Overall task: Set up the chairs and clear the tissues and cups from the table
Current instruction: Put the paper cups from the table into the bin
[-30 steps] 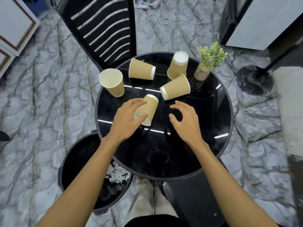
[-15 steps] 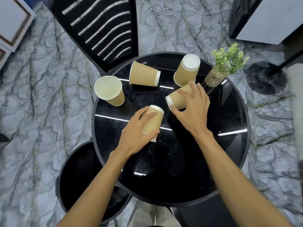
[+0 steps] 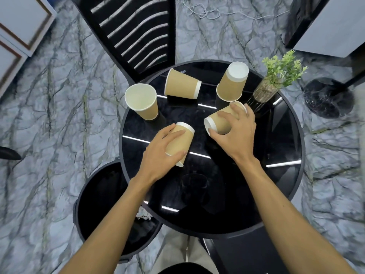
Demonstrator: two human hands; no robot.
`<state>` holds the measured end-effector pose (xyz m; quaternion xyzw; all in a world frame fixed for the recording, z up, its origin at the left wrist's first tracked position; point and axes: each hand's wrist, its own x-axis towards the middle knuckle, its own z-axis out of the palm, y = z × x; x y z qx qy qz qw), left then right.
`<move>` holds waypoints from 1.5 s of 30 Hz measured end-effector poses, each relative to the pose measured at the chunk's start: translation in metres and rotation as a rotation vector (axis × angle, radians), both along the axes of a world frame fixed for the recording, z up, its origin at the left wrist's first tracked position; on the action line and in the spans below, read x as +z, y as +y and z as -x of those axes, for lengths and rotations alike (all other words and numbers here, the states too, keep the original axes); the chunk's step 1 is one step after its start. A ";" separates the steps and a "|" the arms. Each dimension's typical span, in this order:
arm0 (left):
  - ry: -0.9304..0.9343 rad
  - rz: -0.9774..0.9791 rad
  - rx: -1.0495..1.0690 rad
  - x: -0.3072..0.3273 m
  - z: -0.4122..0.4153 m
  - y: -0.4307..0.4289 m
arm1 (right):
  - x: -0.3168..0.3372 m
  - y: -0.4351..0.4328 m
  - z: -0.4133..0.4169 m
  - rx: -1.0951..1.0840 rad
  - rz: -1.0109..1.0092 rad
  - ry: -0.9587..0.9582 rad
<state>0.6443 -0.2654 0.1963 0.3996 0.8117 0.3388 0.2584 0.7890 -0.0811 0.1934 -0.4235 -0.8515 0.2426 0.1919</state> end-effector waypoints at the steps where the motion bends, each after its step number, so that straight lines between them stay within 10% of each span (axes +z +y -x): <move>1: 0.006 -0.003 0.017 0.002 0.000 -0.006 | 0.003 -0.006 -0.004 0.014 0.011 0.010; 31: -0.004 0.123 0.778 -0.035 0.023 -0.341 | -0.031 -0.306 0.124 0.816 0.150 0.119; 38: -0.295 0.432 0.565 -0.179 0.025 -0.353 | -0.177 -0.333 0.118 0.875 0.167 -0.396; 45: -0.355 0.405 0.583 -0.185 0.008 -0.362 | -0.184 -0.345 0.086 0.848 0.308 -0.438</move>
